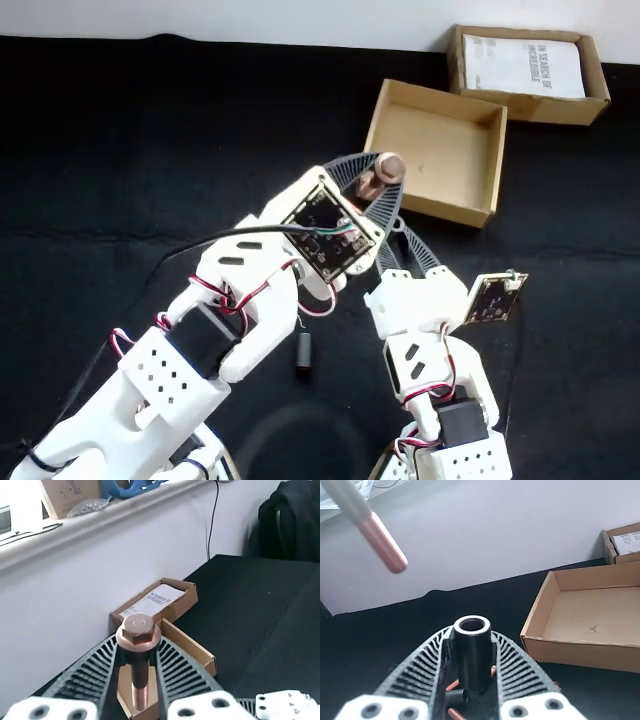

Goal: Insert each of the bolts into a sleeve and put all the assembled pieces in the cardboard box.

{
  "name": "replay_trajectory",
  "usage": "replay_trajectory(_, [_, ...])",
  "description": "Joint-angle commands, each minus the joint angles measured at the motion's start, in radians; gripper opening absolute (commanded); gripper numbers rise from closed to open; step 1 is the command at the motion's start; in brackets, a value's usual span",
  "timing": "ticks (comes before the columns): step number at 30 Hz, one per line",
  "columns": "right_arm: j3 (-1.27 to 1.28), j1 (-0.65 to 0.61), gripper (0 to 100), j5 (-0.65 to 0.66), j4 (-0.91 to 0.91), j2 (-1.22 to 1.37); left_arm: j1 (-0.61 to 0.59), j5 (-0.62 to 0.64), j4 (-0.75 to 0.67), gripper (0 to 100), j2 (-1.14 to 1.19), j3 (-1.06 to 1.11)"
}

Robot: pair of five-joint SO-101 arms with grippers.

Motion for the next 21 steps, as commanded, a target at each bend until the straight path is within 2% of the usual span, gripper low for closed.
replay_trajectory(1, [0.131,-0.028,0.6,0.029,0.005,0.005,0.012,0.092,-0.020,1,-0.016,-0.076])
replay_trajectory(5, [0.131,-0.088,0.6,0.157,0.005,0.005,0.005,0.163,-0.015,1,0.051,-0.134])
replay_trajectory(12, [0.133,-0.070,0.6,0.157,0.004,0.005,0.005,0.247,0.141,1,0.108,-0.232])
replay_trajectory(21, [0.133,-0.070,0.6,0.157,0.004,0.005,0.005,0.255,0.150,1,0.111,-0.188])
